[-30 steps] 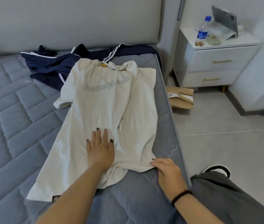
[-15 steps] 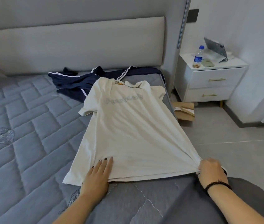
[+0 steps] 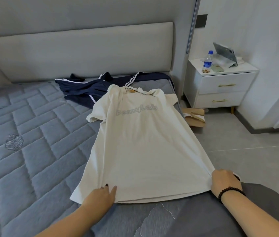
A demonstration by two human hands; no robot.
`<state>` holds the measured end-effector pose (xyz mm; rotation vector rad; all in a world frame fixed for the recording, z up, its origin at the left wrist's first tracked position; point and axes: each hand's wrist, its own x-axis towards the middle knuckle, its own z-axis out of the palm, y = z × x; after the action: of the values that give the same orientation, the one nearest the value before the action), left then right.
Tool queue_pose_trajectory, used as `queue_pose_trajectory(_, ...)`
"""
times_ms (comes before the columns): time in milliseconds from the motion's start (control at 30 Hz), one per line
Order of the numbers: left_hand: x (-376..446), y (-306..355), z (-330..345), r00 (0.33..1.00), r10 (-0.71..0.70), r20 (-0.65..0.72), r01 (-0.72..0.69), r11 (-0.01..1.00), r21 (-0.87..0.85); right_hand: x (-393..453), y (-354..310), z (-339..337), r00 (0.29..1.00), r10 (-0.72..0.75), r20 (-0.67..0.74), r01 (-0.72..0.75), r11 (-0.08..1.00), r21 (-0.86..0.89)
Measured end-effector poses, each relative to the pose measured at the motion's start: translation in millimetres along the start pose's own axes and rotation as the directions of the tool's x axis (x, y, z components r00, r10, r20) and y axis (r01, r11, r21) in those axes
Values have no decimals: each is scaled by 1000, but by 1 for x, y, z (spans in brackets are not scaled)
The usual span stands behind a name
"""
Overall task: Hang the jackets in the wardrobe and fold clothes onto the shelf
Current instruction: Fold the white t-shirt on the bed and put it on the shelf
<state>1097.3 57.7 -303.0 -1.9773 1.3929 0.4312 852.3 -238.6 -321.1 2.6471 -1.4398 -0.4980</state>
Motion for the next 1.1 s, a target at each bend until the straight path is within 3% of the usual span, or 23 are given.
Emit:
queue_pose_trajectory(100,2,1,-25,991,12,130,-13,1000,10,-4,0,5,993,-106,42,110,988,-108)
queue_pose_trajectory(200,15,-3,-57,988,9,151,14,989,-150,-3,3,6,987,-155,51,160,978,-134)
queue_pose_trajectory(267,34,-4,-76,997,3,78,17,968,-249,-1,0,5,979,-206,-9,205,976,-75)
queue_pose_trajectory(367,74,1,-99,985,-70,-160,2,920,-392,4,-10,4,938,-329,-106,336,940,58)
queue_pose_trajectory(500,130,13,-109,925,-187,-331,-72,768,-636,15,-29,10,899,-428,-92,438,876,201)
queue_pose_trajectory(700,203,26,-105,941,-166,-295,-40,811,-584,57,-42,28,884,-460,-83,466,851,243)
queue_pose_trajectory(900,261,13,-110,887,-230,-401,-10,858,-514,108,-47,34,880,-453,-145,474,816,331)
queue_pose_trajectory(1100,334,-8,-156,856,-312,-412,56,849,-525,176,-72,21,891,-381,-249,453,791,412)
